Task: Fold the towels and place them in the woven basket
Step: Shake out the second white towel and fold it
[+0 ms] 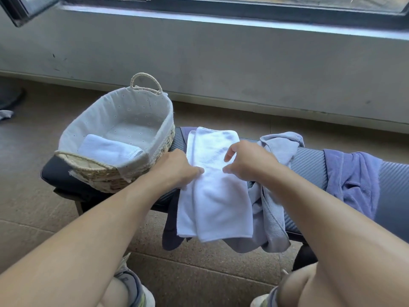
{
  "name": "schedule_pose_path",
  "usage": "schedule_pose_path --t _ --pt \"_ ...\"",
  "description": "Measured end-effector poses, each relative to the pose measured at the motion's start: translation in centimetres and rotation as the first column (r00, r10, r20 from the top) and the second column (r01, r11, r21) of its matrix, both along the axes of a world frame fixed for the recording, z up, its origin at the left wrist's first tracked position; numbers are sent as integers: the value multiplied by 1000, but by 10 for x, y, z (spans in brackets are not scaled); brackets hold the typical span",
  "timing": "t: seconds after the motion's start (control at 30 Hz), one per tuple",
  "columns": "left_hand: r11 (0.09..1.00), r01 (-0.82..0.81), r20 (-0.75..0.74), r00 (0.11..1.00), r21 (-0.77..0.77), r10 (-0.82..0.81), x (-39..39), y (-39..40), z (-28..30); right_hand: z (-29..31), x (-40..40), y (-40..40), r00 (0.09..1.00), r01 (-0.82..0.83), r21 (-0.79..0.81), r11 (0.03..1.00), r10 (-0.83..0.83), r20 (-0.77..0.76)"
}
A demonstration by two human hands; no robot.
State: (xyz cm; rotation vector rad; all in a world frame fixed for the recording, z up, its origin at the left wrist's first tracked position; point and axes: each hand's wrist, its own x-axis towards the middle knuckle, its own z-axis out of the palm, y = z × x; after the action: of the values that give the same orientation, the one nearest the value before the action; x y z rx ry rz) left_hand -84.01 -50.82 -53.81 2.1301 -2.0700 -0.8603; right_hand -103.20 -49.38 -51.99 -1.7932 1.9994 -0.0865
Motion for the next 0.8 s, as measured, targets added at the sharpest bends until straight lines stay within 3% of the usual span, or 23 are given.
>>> schedule_pose_path --t 0.17,0.33,0.43,0.63,0.8 --pt "996 66 -74 995 52 -63 -6 10 7 0 -7 3 999 -31 99 995 33 -15" --pt "994 -14 -342 938 105 49 -13 13 19 4 -7 4 998 -48 109 993 43 40" --pt "986 -76 -420 898 147 132 -10 16 19 4 -3 5 997 -64 108 992 59 46" --pt "987 -66 -427 896 146 123 1 18 20 1 3 4 996 -87 124 988 91 -25" --pt "966 15 -295 953 259 64 12 21 17 -3 9 2 995 -87 156 984 94 -35"
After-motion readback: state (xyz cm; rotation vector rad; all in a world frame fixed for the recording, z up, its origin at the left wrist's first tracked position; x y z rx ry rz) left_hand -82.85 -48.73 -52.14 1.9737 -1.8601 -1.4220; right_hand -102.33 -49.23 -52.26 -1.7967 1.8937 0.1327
